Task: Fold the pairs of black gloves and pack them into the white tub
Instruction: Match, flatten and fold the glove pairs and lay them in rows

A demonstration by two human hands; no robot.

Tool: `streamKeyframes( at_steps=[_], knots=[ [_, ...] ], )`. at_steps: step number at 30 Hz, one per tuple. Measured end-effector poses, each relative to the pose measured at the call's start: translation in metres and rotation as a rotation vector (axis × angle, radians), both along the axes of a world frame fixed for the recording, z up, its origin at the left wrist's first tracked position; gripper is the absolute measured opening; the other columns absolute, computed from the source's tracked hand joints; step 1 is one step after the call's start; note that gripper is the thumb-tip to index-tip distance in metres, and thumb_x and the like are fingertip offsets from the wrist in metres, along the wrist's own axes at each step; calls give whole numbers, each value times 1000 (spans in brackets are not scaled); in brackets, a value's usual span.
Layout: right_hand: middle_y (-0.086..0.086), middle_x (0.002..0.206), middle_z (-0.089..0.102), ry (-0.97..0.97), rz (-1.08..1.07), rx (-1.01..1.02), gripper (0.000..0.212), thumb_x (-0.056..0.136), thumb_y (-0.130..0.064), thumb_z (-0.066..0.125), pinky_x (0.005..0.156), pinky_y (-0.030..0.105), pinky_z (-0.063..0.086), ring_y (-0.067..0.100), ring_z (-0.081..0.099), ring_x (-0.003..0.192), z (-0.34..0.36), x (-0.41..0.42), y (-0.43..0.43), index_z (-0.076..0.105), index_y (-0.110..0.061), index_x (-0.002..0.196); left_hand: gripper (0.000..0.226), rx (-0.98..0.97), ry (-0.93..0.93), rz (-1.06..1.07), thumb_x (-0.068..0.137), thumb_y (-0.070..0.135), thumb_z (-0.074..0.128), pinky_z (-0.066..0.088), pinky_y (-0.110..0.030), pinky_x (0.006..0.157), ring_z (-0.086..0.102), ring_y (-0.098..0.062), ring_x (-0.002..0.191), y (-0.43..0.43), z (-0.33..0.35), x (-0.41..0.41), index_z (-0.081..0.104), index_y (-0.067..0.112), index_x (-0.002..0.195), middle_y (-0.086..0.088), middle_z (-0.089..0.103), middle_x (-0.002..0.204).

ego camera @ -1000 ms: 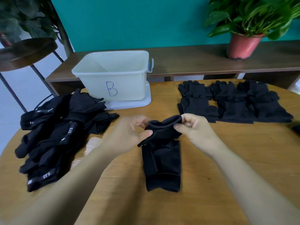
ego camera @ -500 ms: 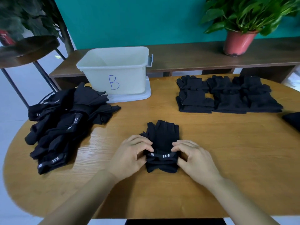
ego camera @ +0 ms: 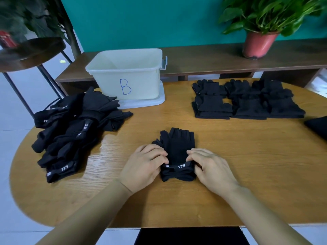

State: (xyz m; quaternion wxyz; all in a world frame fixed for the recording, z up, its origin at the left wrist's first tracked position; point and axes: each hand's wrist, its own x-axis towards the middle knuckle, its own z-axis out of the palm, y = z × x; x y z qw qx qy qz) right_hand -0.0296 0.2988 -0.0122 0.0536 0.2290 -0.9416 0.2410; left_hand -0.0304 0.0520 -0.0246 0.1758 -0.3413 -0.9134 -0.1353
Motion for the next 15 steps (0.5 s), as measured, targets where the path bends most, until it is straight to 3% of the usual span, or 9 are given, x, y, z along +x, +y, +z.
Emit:
streamKeyframes(
  at_steps=[3,7,8,9,11,13,15],
  knots=[
    [-14,132,61,-131,-55,-62,37,89,-2,54,105,24,40,1,47,129,11,-1,1,70,-25,112,29,-19,17,-24,82,8,58,43,-42,102,55,-18,121,-4,4,1,71,21,105,3,66,122],
    [-9,118,65,-132,-252,-278,31,95,-8,51,91,27,48,0,58,87,35,-12,-13,70,-24,114,50,304,-94,196,71,-7,58,28,-50,118,53,-18,125,3,19,-12,68,16,115,-2,57,136],
    [-7,122,65,-72,-269,-268,32,97,-10,50,93,28,47,4,59,92,38,-17,-20,68,-22,119,50,377,-131,271,74,-4,54,27,-50,119,51,-18,127,12,24,-18,66,14,119,-3,55,139],
    [-4,131,62,-26,-265,-219,34,99,-13,48,101,30,43,8,58,111,40,-22,-28,64,-20,128,51,430,-183,331,79,-2,50,25,-48,120,48,-19,132,24,28,-23,64,13,125,-5,52,143],
    [0,154,41,-28,-236,-56,43,104,-19,40,119,32,24,13,30,145,38,-28,-45,43,-16,147,49,446,-307,375,93,0,46,12,-35,124,34,-19,144,49,32,-33,51,9,142,-7,40,155],
    [3,164,11,-120,-224,97,52,106,-20,29,123,31,3,13,1,152,29,-29,-55,16,-12,156,49,392,-366,375,105,11,39,-2,-23,121,15,-13,152,68,24,-37,33,9,153,-5,24,163],
    [4,164,-12,-195,-191,224,56,106,-18,20,122,33,-7,14,-17,149,19,-26,-56,-4,-12,156,52,342,-455,415,109,29,26,-8,-21,119,2,-9,152,72,11,-36,16,11,157,-2,12,166]
  ],
)
